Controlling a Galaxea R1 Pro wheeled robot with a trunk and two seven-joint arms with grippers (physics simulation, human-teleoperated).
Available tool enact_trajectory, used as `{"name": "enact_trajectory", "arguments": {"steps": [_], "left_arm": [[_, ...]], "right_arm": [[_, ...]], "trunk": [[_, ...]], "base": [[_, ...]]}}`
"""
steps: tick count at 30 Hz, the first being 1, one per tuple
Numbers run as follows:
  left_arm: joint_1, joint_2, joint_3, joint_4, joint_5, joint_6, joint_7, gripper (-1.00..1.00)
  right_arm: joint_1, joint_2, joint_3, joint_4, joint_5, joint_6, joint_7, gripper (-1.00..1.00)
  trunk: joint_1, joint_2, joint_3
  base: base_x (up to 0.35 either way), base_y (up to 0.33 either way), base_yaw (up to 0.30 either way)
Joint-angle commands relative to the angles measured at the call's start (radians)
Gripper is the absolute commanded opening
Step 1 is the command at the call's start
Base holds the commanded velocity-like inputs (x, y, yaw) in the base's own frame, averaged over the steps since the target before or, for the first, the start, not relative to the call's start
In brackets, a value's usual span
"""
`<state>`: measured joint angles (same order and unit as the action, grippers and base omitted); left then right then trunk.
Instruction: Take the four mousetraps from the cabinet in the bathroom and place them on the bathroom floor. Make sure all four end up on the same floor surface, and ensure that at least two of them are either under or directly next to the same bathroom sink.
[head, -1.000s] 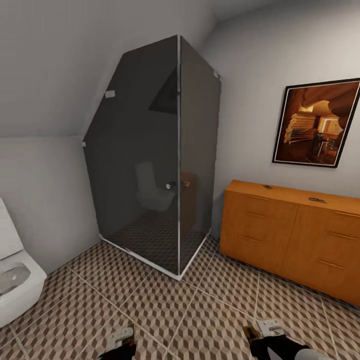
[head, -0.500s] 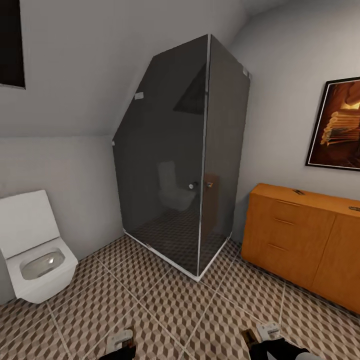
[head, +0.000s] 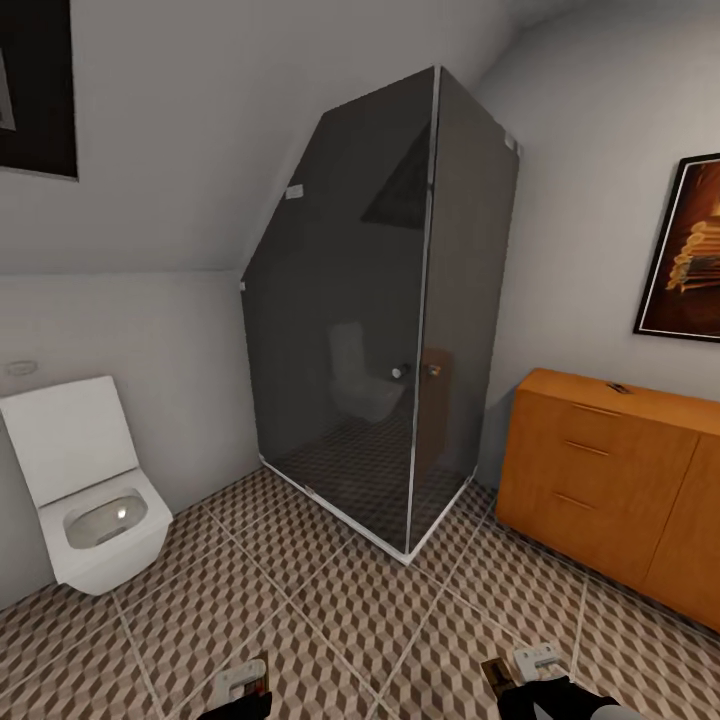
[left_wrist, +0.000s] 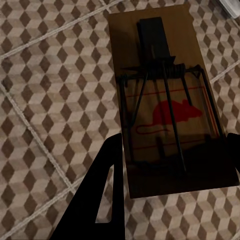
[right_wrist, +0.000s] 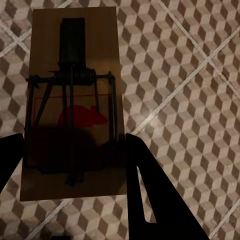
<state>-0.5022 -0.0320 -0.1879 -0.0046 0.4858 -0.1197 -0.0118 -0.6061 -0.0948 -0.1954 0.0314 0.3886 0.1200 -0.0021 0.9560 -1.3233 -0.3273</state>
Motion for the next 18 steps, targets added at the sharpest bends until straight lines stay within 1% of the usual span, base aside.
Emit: {"name": "enact_trajectory", "arguments": {"steps": [1,13,18], "left_arm": [[-0.001,0.000,-0.008,0.002,0.008,-0.004,0.000,-1.00],[-0.001,0.000,-0.008,0.002,0.010,-0.003,0.000,-1.00],[-0.001,0.000,-0.008,0.002,0.009,-0.003,0.000,-1.00]], "right_arm": [[-0.001,0.000,-0.009,0.002,0.009,0.002,-0.002,-1.00],[-0.001,0.000,-0.009,0.002,0.007,0.003,-0.002,-1.00],[0.005,0.000,-0.008,0.001,0.009,0.002,-0.002,-1.00]], "trunk": [[0.000,-0.001,-0.001],[0.000,-0.001,-0.001],[0.000,-0.001,-0.001]], "base": [[0.000,0.000,0.003],[0.000,0.000,0.009],[0.000,0.000,0.202]]}}
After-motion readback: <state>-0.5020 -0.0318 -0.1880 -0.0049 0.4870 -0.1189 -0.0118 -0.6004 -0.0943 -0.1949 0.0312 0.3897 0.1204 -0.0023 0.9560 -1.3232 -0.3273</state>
